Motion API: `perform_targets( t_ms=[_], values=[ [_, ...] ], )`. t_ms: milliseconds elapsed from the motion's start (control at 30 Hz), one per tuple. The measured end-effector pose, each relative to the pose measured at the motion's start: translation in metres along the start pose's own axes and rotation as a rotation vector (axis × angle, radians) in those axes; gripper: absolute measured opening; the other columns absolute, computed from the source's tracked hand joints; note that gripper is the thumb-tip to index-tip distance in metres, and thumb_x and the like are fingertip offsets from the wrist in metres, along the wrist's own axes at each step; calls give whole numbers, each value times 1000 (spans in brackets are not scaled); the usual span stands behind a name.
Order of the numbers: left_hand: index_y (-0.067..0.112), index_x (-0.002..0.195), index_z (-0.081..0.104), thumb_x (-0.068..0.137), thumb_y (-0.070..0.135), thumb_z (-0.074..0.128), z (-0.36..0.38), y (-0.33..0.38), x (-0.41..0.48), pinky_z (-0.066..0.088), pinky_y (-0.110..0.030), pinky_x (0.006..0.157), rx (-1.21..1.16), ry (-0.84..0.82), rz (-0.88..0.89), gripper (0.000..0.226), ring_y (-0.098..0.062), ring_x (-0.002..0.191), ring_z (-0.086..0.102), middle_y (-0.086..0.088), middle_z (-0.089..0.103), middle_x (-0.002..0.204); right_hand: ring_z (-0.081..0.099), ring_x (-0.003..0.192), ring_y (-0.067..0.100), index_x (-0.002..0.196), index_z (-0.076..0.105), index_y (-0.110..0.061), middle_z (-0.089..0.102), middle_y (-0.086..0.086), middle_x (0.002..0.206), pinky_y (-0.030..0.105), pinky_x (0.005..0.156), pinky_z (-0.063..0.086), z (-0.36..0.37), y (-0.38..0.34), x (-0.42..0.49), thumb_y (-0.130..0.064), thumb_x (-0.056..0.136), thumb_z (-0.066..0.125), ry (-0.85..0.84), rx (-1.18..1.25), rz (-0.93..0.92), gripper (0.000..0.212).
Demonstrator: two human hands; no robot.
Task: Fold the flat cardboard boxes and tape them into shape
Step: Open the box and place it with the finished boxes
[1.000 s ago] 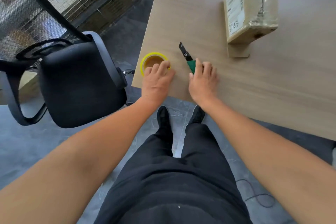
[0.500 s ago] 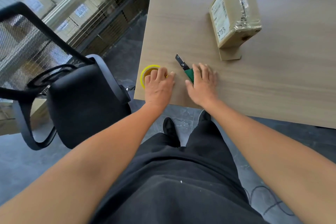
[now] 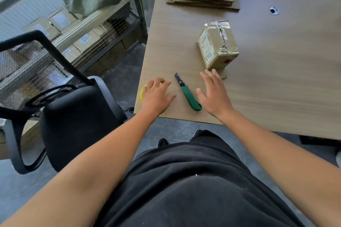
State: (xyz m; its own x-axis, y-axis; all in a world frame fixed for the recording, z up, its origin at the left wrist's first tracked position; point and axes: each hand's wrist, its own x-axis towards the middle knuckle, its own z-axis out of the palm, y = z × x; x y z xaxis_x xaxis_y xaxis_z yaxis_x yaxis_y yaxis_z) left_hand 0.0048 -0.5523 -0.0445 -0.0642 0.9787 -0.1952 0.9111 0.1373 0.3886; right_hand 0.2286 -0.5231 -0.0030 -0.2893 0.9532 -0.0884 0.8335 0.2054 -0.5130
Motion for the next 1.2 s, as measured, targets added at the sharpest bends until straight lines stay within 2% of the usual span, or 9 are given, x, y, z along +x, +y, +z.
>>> perform_targets(
  t_ms=[167, 400, 700, 800, 900, 967, 1067, 1133, 1200],
  values=[
    [26, 144, 51, 99, 51, 51, -26, 27, 20, 24, -44, 117, -88, 101, 58, 51, -23, 146, 27, 3, 41, 152, 12, 155, 23, 152, 40, -8, 33, 6, 161, 37, 127, 12, -29, 1, 2, -26, 103, 52, 88, -3, -32, 54],
    [23, 155, 33, 105, 48, 38, -49, 112, 92, -3, -38, 126, -189, 92, 74, 56, -20, 156, -2, 4, 17, 168, 11, 156, 27, 154, 37, -7, 28, 12, 164, 43, 127, 12, -93, 47, 59, -30, 103, 52, 119, -93, -21, 57],
    [17, 161, 17, 108, 36, 30, -33, 183, 203, 0, -38, 127, -235, 30, 11, 58, -20, 156, -3, -1, 5, 170, 2, 157, 22, 160, 22, -9, 14, 10, 169, 34, 127, -1, -111, 105, 176, -36, 107, 40, -54, -129, -122, 62],
    [13, 161, 14, 109, 31, 33, -14, 186, 225, 7, -32, 125, -447, 22, -83, 58, -19, 156, 4, -4, 6, 170, 3, 156, 15, 161, 17, -10, 9, 8, 170, 26, 125, 1, -99, 117, 206, -35, 108, 39, -123, 37, -107, 63],
    [16, 162, 5, 109, 27, 36, 9, 184, 227, 10, -22, 120, -693, 47, -148, 62, -10, 154, 6, -2, 3, 170, -2, 154, 8, 161, 10, -6, -1, 7, 170, 13, 118, -1, -81, 125, 220, -26, 107, 43, -210, 273, -88, 66],
    [15, 161, -1, 109, 23, 35, 22, 180, 226, 7, -12, 118, -852, 73, -145, 63, 0, 150, 4, -1, 0, 170, 0, 155, 12, 161, 9, -5, 0, 10, 170, 17, 123, 1, -67, 133, 218, -19, 105, 46, -211, 483, -69, 68],
    [9, 160, -2, 109, 14, 31, 35, 179, 227, 6, -9, 117, -977, 145, -121, 61, 7, 146, 3, -5, 0, 169, 20, 154, 13, 162, 5, -21, 15, 1, 169, 38, 127, 18, -58, 141, 218, -21, 103, 44, -288, 986, 126, 72],
    [6, 160, 3, 109, 11, 29, 41, 181, 230, 8, -14, 121, -1051, 217, -125, 58, 2, 149, 6, -7, 4, 168, 30, 150, 11, 162, 8, -23, 23, -1, 167, 40, 125, 24, -55, 145, 220, -21, 104, 43, -308, 1146, 195, 69],
    [4, 159, 11, 108, 12, 29, 46, 184, 233, 9, -29, 127, -1134, 246, -146, 55, -13, 154, 9, -10, 11, 168, 33, 149, 11, 161, 19, -16, 30, 2, 165, 38, 125, 25, -53, 145, 220, -23, 104, 42, -230, 1150, 190, 62]
  ],
)
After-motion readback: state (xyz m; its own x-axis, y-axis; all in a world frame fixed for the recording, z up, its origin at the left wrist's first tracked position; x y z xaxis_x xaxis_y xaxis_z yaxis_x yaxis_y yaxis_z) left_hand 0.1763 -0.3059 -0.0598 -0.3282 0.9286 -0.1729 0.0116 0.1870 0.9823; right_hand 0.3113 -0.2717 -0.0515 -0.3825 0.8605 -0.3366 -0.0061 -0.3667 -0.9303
